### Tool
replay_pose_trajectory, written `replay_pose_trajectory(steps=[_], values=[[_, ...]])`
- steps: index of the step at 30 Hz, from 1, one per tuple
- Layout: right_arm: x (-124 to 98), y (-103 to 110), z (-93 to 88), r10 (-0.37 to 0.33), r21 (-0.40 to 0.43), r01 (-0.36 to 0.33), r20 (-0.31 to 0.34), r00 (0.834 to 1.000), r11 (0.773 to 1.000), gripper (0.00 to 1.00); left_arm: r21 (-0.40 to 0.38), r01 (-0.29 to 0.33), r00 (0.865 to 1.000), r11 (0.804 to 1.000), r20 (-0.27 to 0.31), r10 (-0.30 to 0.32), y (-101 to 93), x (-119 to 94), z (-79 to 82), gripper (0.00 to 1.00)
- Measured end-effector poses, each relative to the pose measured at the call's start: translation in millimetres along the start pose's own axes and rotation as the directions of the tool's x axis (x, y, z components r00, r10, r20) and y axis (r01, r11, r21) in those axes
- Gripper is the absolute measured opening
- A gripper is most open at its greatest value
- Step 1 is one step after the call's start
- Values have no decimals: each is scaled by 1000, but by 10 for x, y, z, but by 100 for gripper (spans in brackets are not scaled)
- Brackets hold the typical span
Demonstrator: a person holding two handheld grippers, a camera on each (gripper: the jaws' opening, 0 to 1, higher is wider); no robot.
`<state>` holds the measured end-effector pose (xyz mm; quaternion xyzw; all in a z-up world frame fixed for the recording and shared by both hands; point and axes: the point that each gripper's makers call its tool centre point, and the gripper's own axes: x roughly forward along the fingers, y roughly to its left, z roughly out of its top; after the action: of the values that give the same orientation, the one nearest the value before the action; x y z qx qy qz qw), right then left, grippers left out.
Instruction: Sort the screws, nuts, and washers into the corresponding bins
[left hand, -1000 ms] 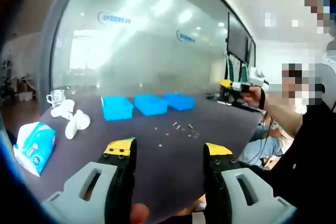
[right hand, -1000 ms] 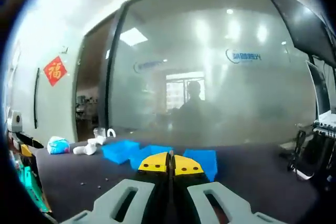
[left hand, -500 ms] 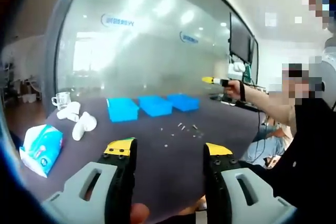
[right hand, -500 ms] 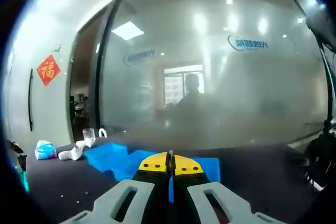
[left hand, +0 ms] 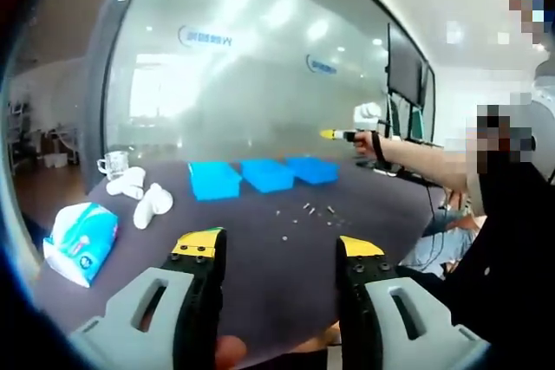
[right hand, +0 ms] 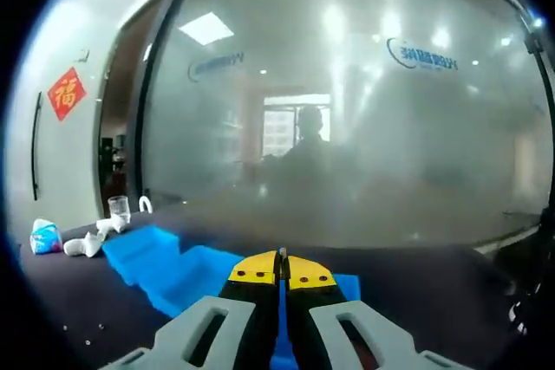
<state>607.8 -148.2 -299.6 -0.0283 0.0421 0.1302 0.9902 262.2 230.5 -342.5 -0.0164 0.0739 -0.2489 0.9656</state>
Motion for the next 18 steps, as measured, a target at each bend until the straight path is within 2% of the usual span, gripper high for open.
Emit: replay_pose_trajectory(steps=[6,14,15,18], values=[[61,-35,-75,-17,-5,17,-25,1000,1000,0,3,-3,1000,1000,1,3,-5,-9,16,49],[48,-25,-86,-23,-1,23,-19,1000,1000,0,-7,0,1000,1000,4,0,-18,-1,27,49],[45,-23,-74,-22,-5,22,-14,1000,1000,3,-7,1,1000,1000,5,-1,-23,-2,29,49],[31,-14,-32,-26,-12,26,3,1000,1000,22,-7,4,1000,1000,2,-4,-36,-3,20,49]])
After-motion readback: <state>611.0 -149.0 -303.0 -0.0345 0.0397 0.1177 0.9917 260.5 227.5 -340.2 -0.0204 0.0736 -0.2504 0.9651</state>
